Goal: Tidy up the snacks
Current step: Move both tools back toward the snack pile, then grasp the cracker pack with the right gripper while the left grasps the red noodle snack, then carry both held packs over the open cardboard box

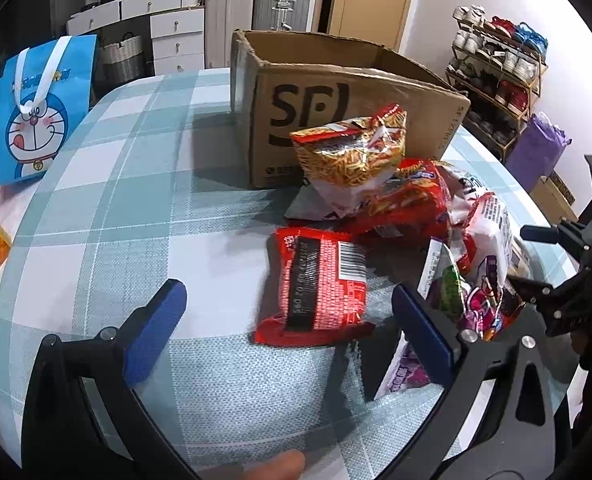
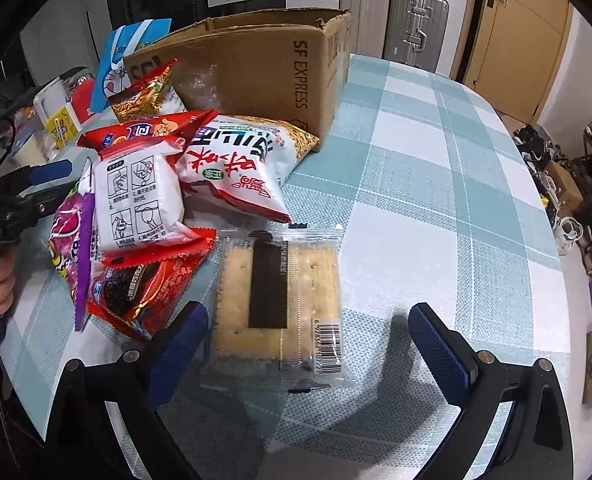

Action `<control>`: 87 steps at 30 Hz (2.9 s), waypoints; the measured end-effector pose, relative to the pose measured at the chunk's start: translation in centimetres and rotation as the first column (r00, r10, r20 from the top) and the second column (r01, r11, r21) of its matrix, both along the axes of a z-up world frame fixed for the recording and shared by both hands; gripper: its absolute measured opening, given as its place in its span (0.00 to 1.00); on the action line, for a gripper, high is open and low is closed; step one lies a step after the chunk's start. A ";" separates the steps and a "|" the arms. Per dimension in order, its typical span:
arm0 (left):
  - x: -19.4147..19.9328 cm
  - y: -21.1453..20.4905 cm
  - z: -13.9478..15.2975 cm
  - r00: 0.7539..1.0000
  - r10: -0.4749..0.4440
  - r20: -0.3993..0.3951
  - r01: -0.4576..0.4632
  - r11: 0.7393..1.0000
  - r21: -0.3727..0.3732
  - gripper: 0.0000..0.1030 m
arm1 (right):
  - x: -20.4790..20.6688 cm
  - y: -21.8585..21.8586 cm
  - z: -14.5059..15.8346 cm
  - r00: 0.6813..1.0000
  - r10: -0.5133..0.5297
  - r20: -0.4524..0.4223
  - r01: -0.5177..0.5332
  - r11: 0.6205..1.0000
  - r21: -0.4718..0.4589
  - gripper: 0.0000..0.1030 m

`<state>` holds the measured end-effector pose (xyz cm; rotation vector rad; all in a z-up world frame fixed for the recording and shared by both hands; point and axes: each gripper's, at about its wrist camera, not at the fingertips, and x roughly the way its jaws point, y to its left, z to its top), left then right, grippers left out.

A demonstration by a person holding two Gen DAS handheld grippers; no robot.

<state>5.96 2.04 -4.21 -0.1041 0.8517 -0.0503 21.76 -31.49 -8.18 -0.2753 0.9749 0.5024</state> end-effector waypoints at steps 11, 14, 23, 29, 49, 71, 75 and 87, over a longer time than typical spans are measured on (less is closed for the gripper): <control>1.1 0.5 -1.2 0.996 0.075 -0.051 -0.074 0.997 0.025 0.99 | 0.0 0.0 0.2 1.000 0.005 0.015 -0.004 1.000 -0.013 0.92; 1.3 0.4 -1.4 0.995 0.071 -0.064 -0.068 0.997 0.037 0.99 | -0.1 0.0 0.1 1.000 0.012 0.012 -0.012 1.000 -0.011 0.86; 2.7 -0.5 -1.8 0.996 0.027 -0.089 -0.023 0.999 0.041 0.86 | -0.3 0.0 0.5 0.999 0.033 0.011 -0.034 0.999 0.024 0.57; 2.4 -2.0 -1.6 0.997 -0.043 -0.061 0.048 0.995 0.083 0.49 | -0.1 -0.6 0.7 1.000 0.019 0.007 -0.019 0.999 0.036 0.57; 1.0 -0.6 -0.5 1.000 -0.028 -0.008 0.028 0.999 0.033 0.40 | 0.0 -1.7 1.2 0.999 -0.004 0.045 0.003 0.999 0.036 0.57; -2.1 1.5 5.4 0.988 0.059 0.142 -0.061 0.998 0.008 0.41 | -0.7 -4.7 4.7 0.987 -0.063 0.148 0.047 0.993 0.110 0.57; -2.5 1.6 6.5 0.983 0.070 0.167 -0.071 0.997 0.002 0.41 | -1.1 -4.5 5.9 0.981 -0.067 0.183 0.039 0.988 0.151 0.57; -1.7 1.5 9.3 0.971 0.077 0.225 -0.076 0.997 -0.013 0.41 | -1.2 -2.8 8.9 0.969 -0.040 0.245 -0.021 0.970 0.240 0.57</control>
